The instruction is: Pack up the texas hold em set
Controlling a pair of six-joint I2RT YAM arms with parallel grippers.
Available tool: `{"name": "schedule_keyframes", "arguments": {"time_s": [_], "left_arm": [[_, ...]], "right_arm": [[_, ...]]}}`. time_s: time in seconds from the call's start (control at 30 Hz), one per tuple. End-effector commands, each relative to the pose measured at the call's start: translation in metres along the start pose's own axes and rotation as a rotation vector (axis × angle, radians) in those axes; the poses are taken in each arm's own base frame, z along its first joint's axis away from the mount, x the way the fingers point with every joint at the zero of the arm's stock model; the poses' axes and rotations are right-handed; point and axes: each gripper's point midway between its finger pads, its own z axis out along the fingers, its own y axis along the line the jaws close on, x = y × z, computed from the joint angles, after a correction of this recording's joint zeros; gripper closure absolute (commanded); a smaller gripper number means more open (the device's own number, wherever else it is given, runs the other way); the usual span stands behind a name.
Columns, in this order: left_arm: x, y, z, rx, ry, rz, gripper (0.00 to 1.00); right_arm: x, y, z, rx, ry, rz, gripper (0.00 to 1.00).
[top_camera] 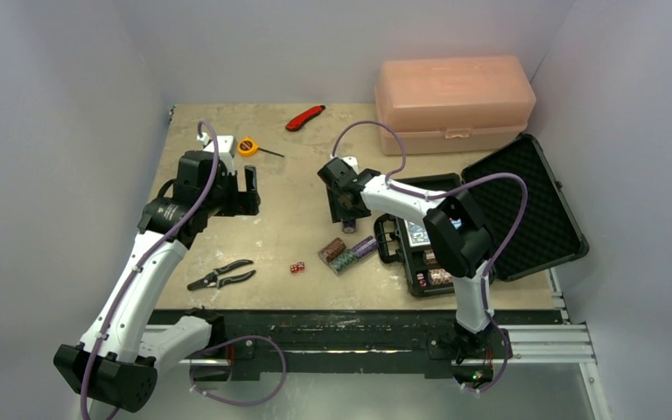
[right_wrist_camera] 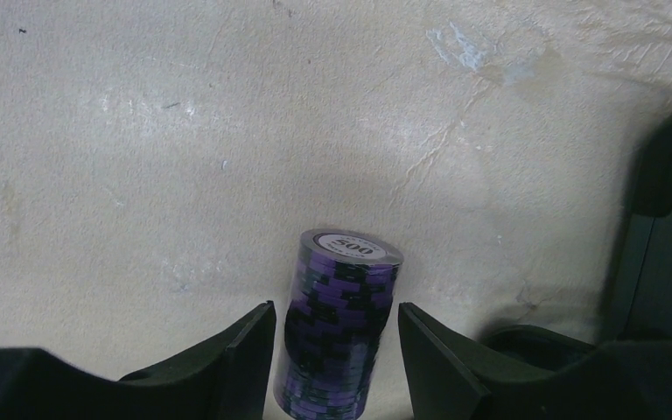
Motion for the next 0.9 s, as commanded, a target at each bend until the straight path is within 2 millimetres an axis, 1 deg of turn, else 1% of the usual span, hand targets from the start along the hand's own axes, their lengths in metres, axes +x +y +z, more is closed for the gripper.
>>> {"name": "schedule_keyframes", "arguments": {"time_s": [0.0, 0.2, 0.33, 0.43, 0.67, 0.87], "left_arm": [[-0.02, -0.002, -0.007, 0.002, -0.059, 0.025, 0.12], [-0.02, -0.002, -0.007, 0.002, -0.058, 0.025, 0.12], [-0.02, -0.002, -0.007, 0.002, -0.057, 0.025, 0.13], [-0.02, -0.002, -0.007, 0.003, -0.057, 0.024, 0.13], [-0.02, -0.002, -0.008, 0.004, -0.059, 0.025, 0.13], [-0.019, -0.002, -0.008, 0.002, -0.057, 0.025, 0.13]], "right_arm": [[-0.007, -0.003, -0.006, 0.019, -0.03, 0.011, 0.44], [-0.003, -0.004, -0.002, 0.044, -0.008, 0.043, 0.51], [-0.001, -0.005, 0.001, 0.059, 0.003, 0.058, 0.53], [0.001, -0.005, 0.002, 0.064, 0.01, 0.065, 0.53], [0.004, -0.004, 0.003, 0.067, 0.023, 0.076, 0.49], [0.006, -0.002, 0.005, 0.062, 0.034, 0.084, 0.49]]}}
